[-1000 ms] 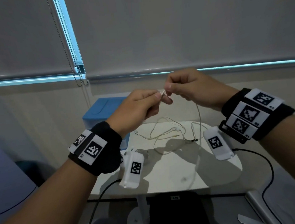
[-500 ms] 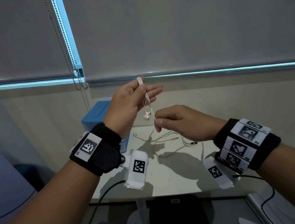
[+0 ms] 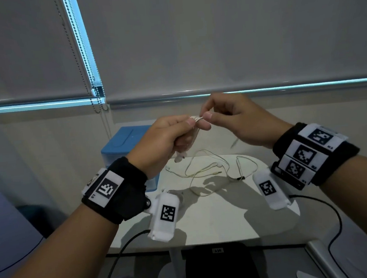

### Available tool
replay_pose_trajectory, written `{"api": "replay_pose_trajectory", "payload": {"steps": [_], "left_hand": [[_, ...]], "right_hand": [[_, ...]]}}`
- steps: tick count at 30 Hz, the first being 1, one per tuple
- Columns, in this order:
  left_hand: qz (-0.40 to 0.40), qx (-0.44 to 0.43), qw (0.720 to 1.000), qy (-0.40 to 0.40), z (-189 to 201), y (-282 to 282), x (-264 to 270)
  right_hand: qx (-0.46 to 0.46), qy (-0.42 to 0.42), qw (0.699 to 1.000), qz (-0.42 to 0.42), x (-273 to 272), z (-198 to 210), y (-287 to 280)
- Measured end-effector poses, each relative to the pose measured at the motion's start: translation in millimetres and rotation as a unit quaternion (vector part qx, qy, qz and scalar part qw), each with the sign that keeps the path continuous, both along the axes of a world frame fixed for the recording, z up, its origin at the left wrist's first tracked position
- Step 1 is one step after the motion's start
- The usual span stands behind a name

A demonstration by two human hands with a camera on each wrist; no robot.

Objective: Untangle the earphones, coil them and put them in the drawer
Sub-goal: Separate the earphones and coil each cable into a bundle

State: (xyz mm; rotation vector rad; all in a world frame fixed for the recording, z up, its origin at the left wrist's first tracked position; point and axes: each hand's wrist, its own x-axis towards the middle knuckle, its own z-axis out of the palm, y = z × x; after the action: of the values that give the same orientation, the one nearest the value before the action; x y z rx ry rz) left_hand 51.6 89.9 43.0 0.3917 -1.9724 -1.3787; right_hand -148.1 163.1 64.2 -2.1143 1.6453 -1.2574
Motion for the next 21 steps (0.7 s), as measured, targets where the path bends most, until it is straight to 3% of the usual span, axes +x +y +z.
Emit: {"api": "replay_pose_trajectory", "payload": {"steps": [3, 7, 11, 14, 16, 21], "left_hand": [[-0.017, 0.061, 0.996, 0.061, 3, -2, 0], [0.002, 0.1, 0.988, 0.114, 3, -4, 1], [0.069, 0.121, 0.981, 0.135, -3, -3, -4], [0.123, 0.11, 0.979, 0.119, -6, 0, -8], [0.16, 0.076, 0.982, 0.064, -10, 1, -9], [0.19, 0.004, 0.981, -0.029, -15, 2, -13]], "right_hand": [[-0.003, -0.033, 0.999, -0.012, 4, -17, -1], [0.018, 0.013, 0.999, -0.026, 14, -35, -1], [-0.016, 0.149, 0.988, -0.04, 31, -41, -2], [-0.025, 0.288, 0.956, -0.048, 39, -39, -4], [-0.059, 0.352, 0.932, -0.055, 40, -36, -1], [-0.161, 0.488, 0.847, -0.136, 35, -32, 6]]}}
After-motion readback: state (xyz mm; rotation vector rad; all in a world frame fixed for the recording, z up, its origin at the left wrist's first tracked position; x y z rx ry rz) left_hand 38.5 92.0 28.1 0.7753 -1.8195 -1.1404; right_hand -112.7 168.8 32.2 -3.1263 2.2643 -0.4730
